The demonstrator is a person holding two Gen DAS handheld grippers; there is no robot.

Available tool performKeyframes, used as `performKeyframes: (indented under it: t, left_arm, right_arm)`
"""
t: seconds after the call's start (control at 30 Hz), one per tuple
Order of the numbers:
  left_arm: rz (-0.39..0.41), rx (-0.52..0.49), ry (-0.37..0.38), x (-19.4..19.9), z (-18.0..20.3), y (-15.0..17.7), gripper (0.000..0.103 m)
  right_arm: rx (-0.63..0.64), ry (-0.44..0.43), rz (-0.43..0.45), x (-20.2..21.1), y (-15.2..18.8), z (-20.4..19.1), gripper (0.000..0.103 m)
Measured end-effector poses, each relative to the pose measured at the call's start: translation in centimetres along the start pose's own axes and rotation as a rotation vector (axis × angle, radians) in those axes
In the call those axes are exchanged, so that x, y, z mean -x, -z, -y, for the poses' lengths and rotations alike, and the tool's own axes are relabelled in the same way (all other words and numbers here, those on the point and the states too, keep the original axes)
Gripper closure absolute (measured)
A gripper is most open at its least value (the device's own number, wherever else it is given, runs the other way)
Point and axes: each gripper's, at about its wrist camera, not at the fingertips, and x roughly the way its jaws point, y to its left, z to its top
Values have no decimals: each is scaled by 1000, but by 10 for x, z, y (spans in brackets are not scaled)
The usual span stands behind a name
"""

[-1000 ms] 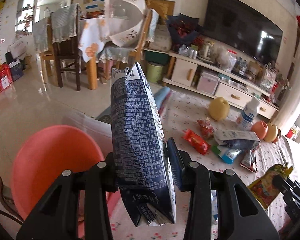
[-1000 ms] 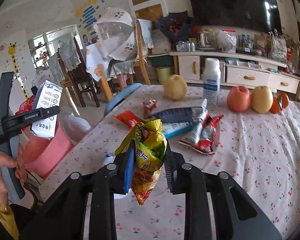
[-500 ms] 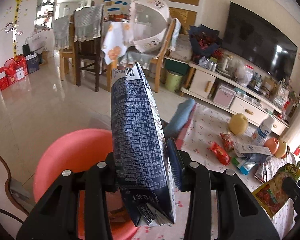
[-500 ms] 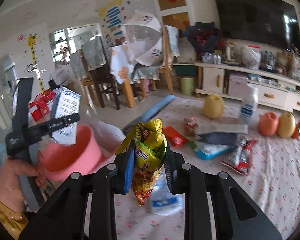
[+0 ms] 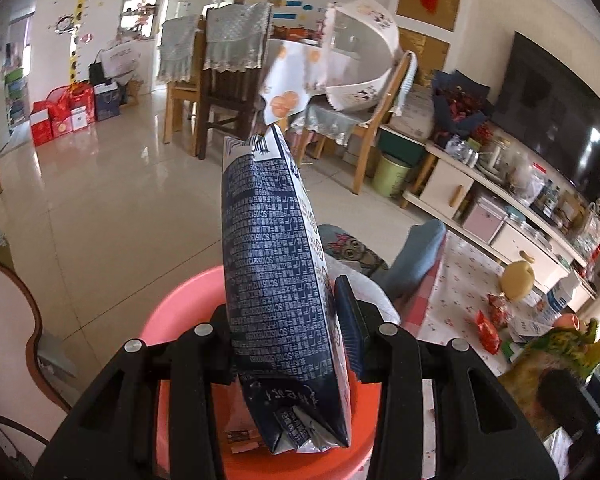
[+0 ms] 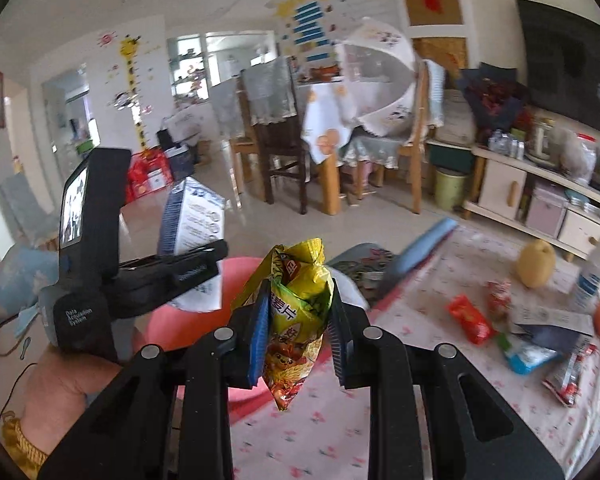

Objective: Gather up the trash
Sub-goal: 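Carry both items over the pink bucket and open both tools to drop them, then move both tools back over the remaining trash on the table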

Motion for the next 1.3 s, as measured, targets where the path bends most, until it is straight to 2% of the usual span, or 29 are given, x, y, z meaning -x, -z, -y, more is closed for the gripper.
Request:
performKeyframes:
  t: [0.23, 0.33, 0.37, 0.4, 0.43, 0.47, 0.57, 0.6, 0.63, 0.8, 1.3]
  left_arm:
    - [-10, 33, -18, -5, -16, -2, 62]
    - [-10, 28, -46, -7, -18, -3, 60]
    - [-12, 22, -54, -8, -18, -3, 57]
    - [-15, 18, -59, -8, -17, -3, 46]
    - [-14, 13, -72, -8, -17, -3, 32]
    - [-11, 8, -81, -8, -17, -3, 28]
    - [1, -17, -90, -5, -11, -4, 24]
    - [2, -20, -89, -5, -10, -3, 15]
    - [6, -23, -88, -4, -9, -3, 12]
    - [19, -51, -79, -1, 2, -4, 11]
    - [1, -144, -73, -7, 40, 2, 9]
  right_arm:
    - [23, -51, -59, -41, 1, -24, 75]
    - [15, -54, -113, -61, 6, -27, 68]
    - [7, -55, -127, -64, 8, -25, 54]
    - [-9, -50, -130, -65, 11, -23, 35]
    - [-18, -43, -122, -64, 12, -21, 25]
    - [-26, -34, -110, -60, 14, -19, 13]
    - [-25, 7, -94, -51, 18, -13, 12]
    - [-17, 34, -91, -47, 20, -10, 10]
    - [-12, 52, -89, -45, 21, -9, 9]
    - [-17, 104, -77, -33, 31, 7, 9]
    - [-116, 152, -84, -8, 49, 49, 9]
